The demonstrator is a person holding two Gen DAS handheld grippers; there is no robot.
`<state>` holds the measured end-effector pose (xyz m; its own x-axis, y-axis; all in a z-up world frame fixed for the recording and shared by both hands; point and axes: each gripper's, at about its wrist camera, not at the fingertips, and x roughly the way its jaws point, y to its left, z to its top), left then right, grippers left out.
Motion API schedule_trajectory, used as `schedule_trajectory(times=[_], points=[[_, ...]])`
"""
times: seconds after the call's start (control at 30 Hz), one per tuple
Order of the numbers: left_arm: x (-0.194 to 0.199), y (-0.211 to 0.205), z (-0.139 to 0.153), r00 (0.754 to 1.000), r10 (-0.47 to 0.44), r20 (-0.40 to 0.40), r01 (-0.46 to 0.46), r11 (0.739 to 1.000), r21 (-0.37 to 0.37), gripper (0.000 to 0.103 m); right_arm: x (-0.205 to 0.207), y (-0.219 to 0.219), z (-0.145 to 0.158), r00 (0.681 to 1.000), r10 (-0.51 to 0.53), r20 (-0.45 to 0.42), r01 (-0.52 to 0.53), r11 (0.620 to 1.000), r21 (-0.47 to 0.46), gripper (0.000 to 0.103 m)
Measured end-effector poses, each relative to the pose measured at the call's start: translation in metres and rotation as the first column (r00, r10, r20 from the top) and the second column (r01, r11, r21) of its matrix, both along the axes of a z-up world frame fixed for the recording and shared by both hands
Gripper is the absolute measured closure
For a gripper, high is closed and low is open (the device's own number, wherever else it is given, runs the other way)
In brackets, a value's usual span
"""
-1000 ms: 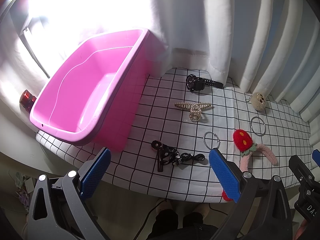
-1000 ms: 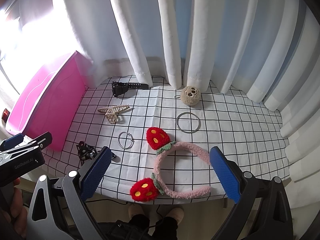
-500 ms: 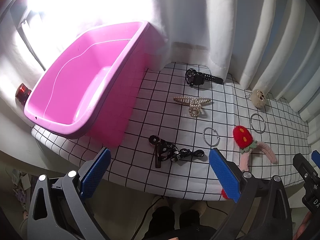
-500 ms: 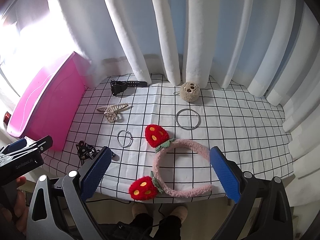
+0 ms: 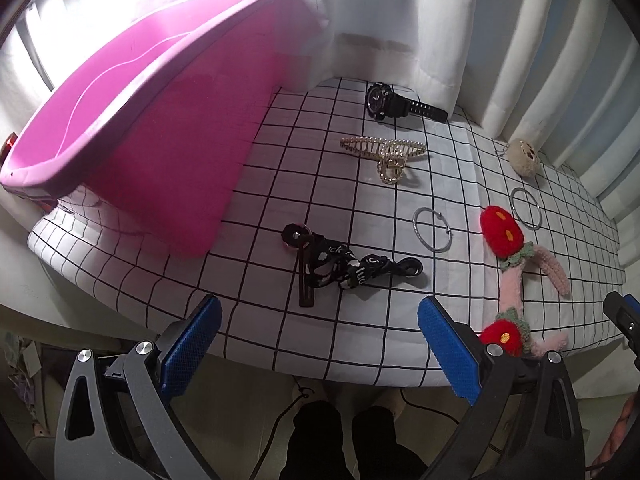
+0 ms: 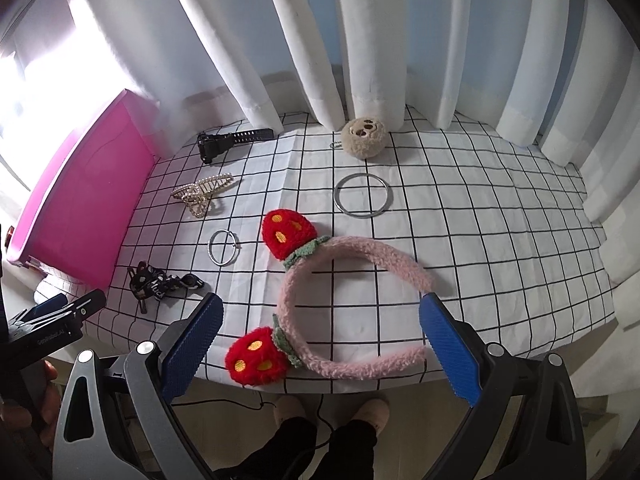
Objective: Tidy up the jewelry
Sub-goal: 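Move the right gripper down onto the pink strawberry headband and close it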
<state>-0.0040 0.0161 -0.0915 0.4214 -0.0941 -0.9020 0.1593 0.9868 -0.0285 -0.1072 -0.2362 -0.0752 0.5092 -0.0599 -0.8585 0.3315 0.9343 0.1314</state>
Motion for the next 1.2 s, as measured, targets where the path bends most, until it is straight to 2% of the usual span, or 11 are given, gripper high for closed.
schedule_trajectory(times=[0.23, 0.57, 0.97, 1.2], points=[[0.016, 0.017, -0.038, 0.996, 0.089, -0.016, -0.089, 0.996, -0.031, 0.006, -0.005, -0.02, -0.031, 0.999, -0.036, -0.02, 0.037, 0.999, 0.016, 0.009], [0.038, 0.007, -0.078, 0.994, 0.102, -0.046, -0.103, 0.994, -0.023, 0.006, 0.003, -0.039, -0.065, 0.996, -0.071, -0.05, 0.072, 0.997, 0.021, 0.009], [0.047, -0.004, -0.094, 0.994, 0.095, -0.046, -0.096, 0.995, -0.022, 0.006, 0.007, -0.05, -0.073, 0.997, -0.071, -0.044, 0.071, 0.997, 0.009, 0.009], [0.046, -0.007, -0.1, 0.994, 0.097, -0.047, -0.097, 0.995, -0.015, 0.006, 0.019, -0.061, -0.08, 0.997, -0.051, -0.056, 0.047, 0.996, -0.082, 0.009]])
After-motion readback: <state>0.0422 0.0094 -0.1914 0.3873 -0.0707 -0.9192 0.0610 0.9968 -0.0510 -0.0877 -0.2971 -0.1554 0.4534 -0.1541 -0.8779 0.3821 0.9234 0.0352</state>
